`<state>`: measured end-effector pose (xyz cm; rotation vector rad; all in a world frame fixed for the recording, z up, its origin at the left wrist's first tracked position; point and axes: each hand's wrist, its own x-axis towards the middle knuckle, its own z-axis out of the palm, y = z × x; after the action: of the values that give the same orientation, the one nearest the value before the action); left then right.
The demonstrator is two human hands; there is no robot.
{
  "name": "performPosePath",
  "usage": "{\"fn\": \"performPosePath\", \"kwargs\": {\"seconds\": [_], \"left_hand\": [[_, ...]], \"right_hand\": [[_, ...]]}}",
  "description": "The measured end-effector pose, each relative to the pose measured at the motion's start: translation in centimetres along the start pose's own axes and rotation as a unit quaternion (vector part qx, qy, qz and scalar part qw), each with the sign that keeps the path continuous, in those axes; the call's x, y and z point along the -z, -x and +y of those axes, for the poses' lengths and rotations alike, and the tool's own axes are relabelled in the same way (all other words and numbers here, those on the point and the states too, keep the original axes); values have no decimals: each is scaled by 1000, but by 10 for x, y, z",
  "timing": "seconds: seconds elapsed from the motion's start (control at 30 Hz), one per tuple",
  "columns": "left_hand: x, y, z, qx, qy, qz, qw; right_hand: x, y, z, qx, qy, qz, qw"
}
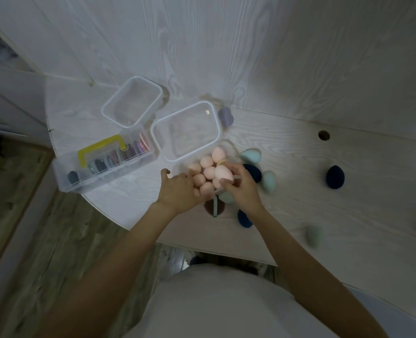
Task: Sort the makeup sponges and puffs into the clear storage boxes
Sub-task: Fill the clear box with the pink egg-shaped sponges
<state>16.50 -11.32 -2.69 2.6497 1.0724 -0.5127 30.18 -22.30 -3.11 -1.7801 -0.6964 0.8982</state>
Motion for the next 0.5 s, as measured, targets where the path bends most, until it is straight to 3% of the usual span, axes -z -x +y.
{"fn": "performPosePath", "kwargs": {"seconds": [0.1,0.33,0.43,0.5], "left_hand": [[-5,5,11,8,-46,-17,999],[-27,15,19,15,-69,81,994],[-32,17,22,9,-85,86,993],[-37,17,23,8,-96,107,990]], "right_hand": [[-4,-7,-4,33,45,-18,998],[-45,-36,-34,139,168,-126,968],[-55,-42,-40,235,287,-206,906],[-52,-47,-45,285,406,-254,831]]}}
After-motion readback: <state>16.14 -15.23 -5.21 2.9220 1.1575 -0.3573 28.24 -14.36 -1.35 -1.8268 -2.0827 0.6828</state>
